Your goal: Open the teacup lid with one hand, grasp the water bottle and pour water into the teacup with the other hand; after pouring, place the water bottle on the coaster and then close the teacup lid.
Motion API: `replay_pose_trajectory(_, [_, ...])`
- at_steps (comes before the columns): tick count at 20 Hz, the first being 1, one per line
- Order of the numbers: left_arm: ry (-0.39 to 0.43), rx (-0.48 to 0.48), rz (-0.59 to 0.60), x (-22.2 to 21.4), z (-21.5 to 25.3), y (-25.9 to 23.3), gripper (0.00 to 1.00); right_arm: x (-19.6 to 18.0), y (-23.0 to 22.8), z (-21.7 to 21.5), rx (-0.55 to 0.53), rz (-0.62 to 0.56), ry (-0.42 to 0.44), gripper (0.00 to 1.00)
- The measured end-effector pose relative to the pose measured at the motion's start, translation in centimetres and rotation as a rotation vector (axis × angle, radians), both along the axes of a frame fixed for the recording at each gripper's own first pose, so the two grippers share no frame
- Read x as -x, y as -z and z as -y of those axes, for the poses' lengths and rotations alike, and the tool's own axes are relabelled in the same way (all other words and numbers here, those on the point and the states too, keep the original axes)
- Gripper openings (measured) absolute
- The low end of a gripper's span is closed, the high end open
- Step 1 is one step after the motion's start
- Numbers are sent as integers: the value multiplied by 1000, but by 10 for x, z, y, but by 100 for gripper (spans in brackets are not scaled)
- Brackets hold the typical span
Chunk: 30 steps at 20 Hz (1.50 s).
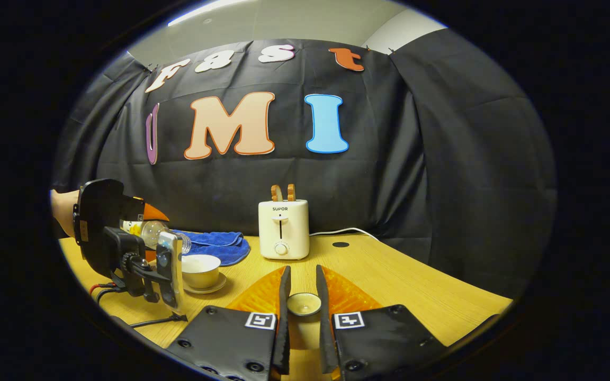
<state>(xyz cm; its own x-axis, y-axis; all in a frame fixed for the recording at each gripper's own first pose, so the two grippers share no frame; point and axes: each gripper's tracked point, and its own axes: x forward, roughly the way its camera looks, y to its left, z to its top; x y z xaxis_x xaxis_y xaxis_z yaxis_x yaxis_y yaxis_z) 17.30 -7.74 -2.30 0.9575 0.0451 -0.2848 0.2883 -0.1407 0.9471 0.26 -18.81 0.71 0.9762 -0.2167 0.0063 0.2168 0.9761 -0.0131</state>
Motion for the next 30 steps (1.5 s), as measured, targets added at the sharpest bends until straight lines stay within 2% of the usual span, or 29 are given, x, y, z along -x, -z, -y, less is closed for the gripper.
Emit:
replay_pose_trajectory(4, [0,-74,-24,0,0,-1,64,0,0,0,0,-1,-1,26])
replay_pose_trajectory(13, [1,-176,-49,1,-1,-3,64,1,-1,0,0,-1,-2,25])
replay_pose_trajectory(30, [27,-317,-57,-4,5,-18,64,1,0,1,0,-2,-3,25])
